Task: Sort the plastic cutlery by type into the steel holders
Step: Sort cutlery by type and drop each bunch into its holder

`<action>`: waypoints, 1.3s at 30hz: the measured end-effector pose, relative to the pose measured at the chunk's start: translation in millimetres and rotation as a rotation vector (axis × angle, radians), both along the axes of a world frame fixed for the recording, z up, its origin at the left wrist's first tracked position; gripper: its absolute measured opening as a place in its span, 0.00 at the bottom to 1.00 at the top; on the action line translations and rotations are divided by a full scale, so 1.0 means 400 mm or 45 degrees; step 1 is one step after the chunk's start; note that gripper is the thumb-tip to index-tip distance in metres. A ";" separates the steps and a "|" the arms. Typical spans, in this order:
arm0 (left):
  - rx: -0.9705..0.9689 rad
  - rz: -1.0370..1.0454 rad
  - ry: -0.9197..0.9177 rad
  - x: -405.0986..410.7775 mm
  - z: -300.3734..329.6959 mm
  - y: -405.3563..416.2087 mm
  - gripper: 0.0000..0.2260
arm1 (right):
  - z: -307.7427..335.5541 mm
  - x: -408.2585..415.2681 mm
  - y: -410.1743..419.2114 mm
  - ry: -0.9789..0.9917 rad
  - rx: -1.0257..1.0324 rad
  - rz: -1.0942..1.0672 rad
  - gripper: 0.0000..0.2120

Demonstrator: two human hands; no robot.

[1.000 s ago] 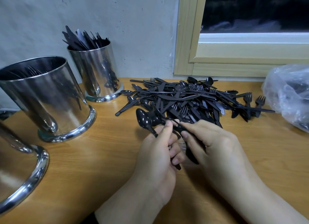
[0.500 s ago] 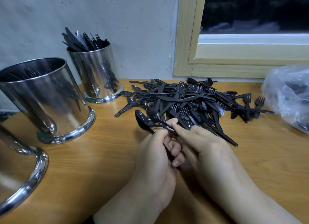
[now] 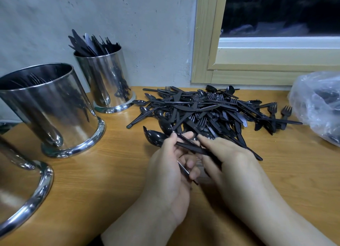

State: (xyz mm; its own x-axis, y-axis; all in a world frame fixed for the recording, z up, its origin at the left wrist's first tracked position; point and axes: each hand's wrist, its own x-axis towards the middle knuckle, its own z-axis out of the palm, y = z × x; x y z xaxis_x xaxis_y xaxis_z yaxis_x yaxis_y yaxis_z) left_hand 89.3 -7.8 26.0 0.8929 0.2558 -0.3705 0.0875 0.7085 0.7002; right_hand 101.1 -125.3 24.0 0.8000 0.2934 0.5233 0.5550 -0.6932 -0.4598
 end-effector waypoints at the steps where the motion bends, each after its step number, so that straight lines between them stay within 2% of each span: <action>1: 0.003 0.012 -0.006 0.000 0.000 0.000 0.16 | 0.000 0.003 -0.006 0.047 0.011 -0.007 0.16; 4: 0.035 0.030 -0.023 -0.005 0.005 0.001 0.17 | 0.008 0.011 -0.027 0.137 0.048 -0.019 0.11; 7: 0.060 0.051 -0.050 -0.006 0.012 0.011 0.18 | 0.022 0.017 -0.049 0.085 0.143 -0.074 0.07; 14: -0.056 0.105 -0.023 -0.002 0.016 -0.002 0.23 | -0.004 -0.001 -0.009 -0.011 0.137 0.091 0.13; 16: -0.005 0.078 0.001 -0.009 0.020 -0.004 0.21 | -0.002 -0.012 0.005 0.007 0.143 0.151 0.14; 20: 0.023 0.069 0.024 -0.008 0.022 0.005 0.15 | 0.013 -0.013 -0.002 0.094 -0.049 0.331 0.20; 22: 0.062 0.086 -0.025 -0.001 0.017 0.014 0.16 | 0.022 0.006 -0.034 0.135 0.073 0.263 0.18; 24: 0.163 0.089 -0.073 0.001 0.016 0.021 0.17 | 0.030 0.038 -0.081 0.106 0.141 0.102 0.11; 27: 0.308 -0.002 -0.128 -0.004 0.016 0.031 0.18 | 0.032 0.083 -0.145 0.244 -0.093 -0.110 0.04; 29: 0.419 -0.058 -0.134 -0.005 0.005 0.039 0.16 | 0.027 0.094 -0.159 0.378 -0.295 -0.159 0.06; 32: 0.542 -0.173 -0.101 -0.008 -0.011 0.041 0.12 | 0.028 0.090 -0.151 0.473 -0.429 -0.210 0.08; 39: 0.587 -0.283 -0.125 -0.017 -0.008 0.040 0.15 | 0.033 0.090 -0.152 0.567 -0.463 -0.312 0.09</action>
State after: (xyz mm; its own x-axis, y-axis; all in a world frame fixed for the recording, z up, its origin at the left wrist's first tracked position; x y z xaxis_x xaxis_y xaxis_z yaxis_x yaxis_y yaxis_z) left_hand 82.4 8.4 22.8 0.9691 0.1731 -0.1759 0.1190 0.2966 0.9475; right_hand 136.9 -186.2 37.2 0.9850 0.1706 0.0254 0.1696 -0.9316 -0.3214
